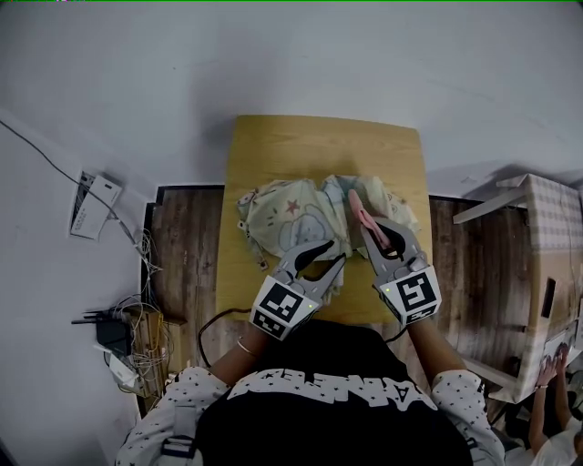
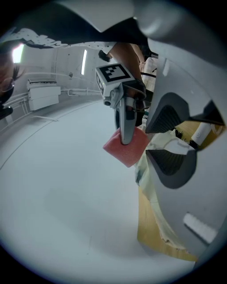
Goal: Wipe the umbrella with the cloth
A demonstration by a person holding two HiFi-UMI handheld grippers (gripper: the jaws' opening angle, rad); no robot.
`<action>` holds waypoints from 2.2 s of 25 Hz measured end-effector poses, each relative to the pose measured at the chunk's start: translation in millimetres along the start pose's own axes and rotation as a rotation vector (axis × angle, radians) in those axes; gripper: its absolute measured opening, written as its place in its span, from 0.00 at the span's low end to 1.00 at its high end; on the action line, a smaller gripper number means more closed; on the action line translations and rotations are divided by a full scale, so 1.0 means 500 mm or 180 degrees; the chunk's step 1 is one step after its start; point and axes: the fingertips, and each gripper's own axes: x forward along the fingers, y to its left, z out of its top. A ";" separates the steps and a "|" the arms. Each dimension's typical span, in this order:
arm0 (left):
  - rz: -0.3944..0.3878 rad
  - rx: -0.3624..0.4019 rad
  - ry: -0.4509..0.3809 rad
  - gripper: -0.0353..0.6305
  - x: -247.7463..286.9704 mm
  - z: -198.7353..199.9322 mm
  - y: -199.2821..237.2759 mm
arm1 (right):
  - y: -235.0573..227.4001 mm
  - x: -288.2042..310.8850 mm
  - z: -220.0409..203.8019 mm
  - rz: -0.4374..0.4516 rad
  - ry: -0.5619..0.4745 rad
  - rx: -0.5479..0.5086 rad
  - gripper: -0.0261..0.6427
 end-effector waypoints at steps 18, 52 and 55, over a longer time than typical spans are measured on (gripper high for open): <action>0.1060 -0.0307 -0.0096 0.23 -0.221 -0.050 0.287 | 0.135 0.144 0.179 0.0274 -0.0341 -0.0443 0.09; 0.0813 -0.0669 0.0611 0.09 -0.177 -0.193 0.359 | 0.258 0.297 -0.098 0.0820 0.0948 -0.0519 0.09; 0.0808 -0.0677 0.0586 0.08 -0.178 -0.188 0.353 | 0.274 0.286 -0.107 0.0898 0.0977 -0.0552 0.09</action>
